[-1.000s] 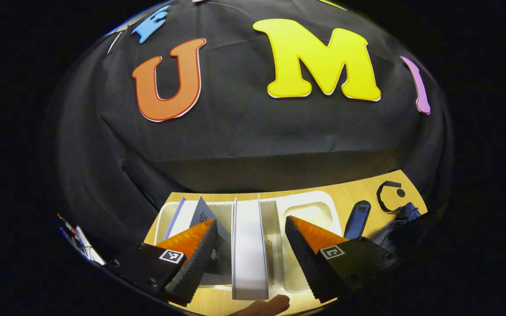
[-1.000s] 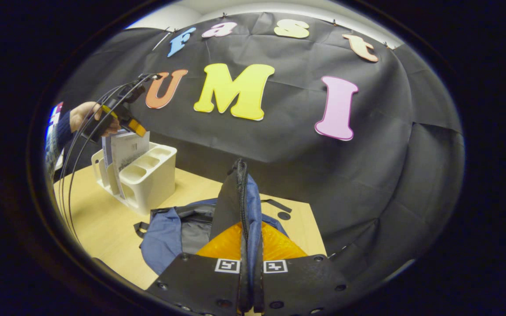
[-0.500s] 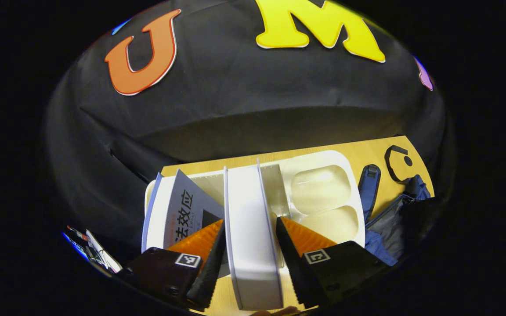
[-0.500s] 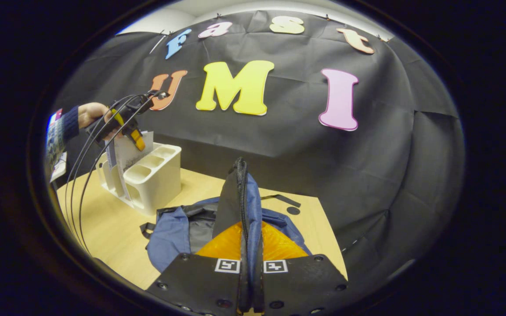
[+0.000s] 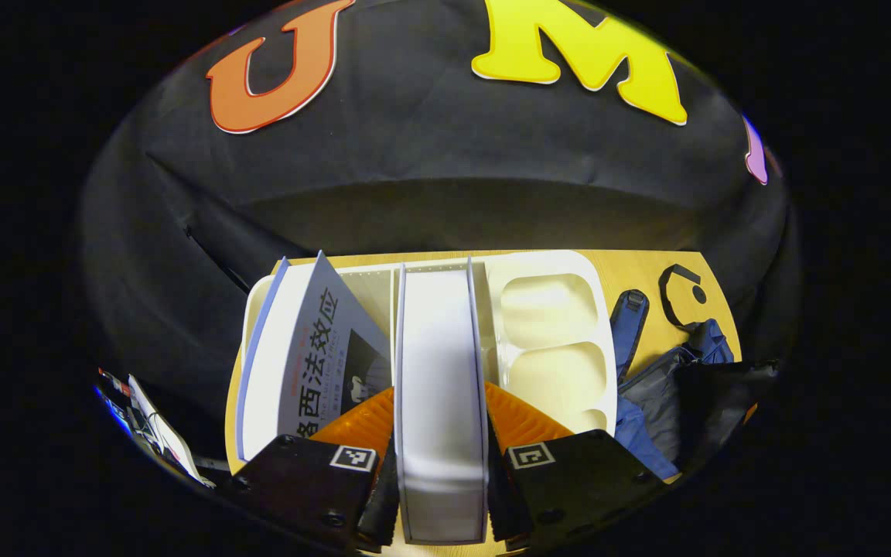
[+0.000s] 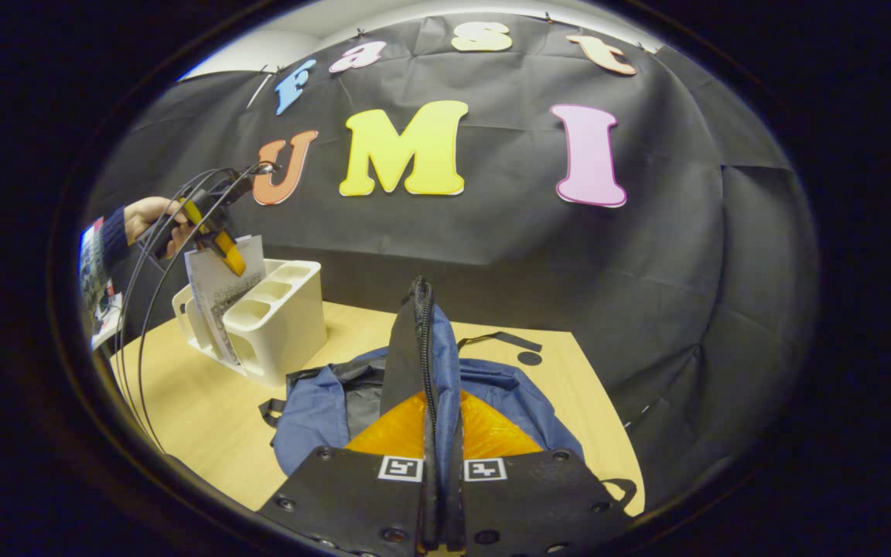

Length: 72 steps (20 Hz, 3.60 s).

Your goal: Open the schoolbag, grab two books from the bookshelf and put them into the schoolbag.

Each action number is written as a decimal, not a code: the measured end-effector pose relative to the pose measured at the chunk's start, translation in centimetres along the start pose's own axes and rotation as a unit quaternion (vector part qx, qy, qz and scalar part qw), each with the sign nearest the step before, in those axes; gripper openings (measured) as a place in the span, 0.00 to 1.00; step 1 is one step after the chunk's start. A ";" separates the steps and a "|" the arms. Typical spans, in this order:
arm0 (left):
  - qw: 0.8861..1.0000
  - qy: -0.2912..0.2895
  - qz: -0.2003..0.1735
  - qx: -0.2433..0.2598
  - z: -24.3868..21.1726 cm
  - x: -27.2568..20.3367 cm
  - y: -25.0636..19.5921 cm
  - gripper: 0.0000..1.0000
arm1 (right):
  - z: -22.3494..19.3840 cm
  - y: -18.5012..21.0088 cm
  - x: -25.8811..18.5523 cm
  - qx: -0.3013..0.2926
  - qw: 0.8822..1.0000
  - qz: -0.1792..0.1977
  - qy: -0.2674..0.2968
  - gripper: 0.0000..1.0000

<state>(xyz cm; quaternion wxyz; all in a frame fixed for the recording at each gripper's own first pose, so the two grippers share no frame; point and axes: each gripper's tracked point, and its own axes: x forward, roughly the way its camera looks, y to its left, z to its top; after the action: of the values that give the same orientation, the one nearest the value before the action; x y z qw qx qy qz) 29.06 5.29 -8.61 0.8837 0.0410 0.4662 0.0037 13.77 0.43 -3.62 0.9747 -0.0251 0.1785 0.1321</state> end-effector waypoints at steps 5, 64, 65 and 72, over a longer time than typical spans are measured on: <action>0.999 -0.024 -0.020 -0.005 -1.4 -3.6 1.2 0.47 | -1.1 -0.1 -0.3 0.026 1.000 -0.005 -0.002 0.05; 0.864 -0.125 -0.348 -0.341 -10.0 1.3 -32.1 0.47 | 6.9 -1.0 -1.2 -0.037 0.998 -0.036 -0.020 0.05; 0.866 -0.144 -0.342 -0.335 -10.6 1.5 -32.1 0.48 | 6.9 -0.8 -1.2 -0.035 0.999 -0.034 -0.024 0.04; 0.871 -0.179 -0.328 -0.320 -11.2 2.4 -33.9 0.50 | 6.7 0.7 -1.9 -0.034 0.998 -0.022 -0.044 0.05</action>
<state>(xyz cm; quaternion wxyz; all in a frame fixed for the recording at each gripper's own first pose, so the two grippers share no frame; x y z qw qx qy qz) 20.12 -27.62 -19.43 0.8672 -0.3990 0.2605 -0.1445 14.21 1.24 3.32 0.9829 -0.0561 0.1306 0.1170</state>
